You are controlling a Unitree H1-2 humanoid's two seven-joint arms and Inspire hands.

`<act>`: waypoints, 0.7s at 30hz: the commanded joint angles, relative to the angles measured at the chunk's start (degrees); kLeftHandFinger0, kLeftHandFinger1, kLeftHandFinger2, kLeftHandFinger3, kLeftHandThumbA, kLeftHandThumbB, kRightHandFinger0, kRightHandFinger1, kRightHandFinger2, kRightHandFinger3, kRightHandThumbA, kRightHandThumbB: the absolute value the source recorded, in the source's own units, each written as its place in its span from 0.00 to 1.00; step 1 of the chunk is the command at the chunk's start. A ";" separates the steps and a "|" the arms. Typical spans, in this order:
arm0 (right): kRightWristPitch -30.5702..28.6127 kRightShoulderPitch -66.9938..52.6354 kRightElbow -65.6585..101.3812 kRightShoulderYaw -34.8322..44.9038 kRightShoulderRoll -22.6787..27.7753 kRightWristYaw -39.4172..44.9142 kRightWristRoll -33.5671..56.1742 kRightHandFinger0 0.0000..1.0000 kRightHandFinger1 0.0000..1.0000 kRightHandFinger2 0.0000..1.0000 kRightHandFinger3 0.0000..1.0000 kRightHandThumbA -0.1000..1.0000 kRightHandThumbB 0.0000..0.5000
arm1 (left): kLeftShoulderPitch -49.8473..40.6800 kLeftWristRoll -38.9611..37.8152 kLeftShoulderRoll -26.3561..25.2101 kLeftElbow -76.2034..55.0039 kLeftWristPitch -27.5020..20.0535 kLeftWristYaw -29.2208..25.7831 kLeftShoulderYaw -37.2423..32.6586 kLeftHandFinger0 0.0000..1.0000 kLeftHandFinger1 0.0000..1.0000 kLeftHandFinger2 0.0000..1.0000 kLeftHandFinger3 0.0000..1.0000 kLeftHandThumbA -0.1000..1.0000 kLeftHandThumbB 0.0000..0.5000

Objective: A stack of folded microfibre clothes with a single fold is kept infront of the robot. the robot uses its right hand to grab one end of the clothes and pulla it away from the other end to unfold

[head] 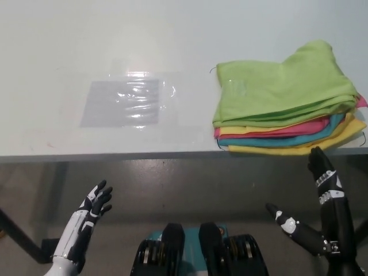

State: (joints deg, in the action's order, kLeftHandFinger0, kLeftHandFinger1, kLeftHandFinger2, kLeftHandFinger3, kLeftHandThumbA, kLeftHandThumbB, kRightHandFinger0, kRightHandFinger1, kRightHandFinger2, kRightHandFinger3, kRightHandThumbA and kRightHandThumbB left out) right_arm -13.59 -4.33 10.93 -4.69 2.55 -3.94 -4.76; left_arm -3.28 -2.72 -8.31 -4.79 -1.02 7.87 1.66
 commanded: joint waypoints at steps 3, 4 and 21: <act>6.86 1.48 -3.90 1.30 2.31 3.09 2.58 1.00 1.00 1.00 1.00 0.89 0.13 | 0.85 -0.97 -0.13 -0.27 -2.36 -0.17 0.72 1.00 1.00 1.00 1.00 0.91 0.34; 7.04 2.14 -5.75 1.47 2.70 3.15 2.28 1.00 1.00 1.00 1.00 0.90 0.12 | 1.20 -0.79 -0.29 0.36 -3.17 -0.09 0.71 1.00 1.00 1.00 1.00 0.91 0.32; 9.51 5.61 -14.02 0.81 5.17 6.66 2.22 1.00 1.00 1.00 1.00 0.90 0.00 | 4.82 0.54 -0.40 4.65 -4.78 -0.02 -0.01 1.00 1.00 1.00 1.00 0.89 0.36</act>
State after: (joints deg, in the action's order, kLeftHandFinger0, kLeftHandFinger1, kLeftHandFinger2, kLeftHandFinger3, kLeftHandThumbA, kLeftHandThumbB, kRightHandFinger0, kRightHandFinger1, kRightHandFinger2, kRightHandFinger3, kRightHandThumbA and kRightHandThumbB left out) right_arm -4.72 -0.13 -3.71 -4.02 7.04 1.12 -3.14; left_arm 0.21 -2.49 -8.17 0.25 -3.28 7.87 1.76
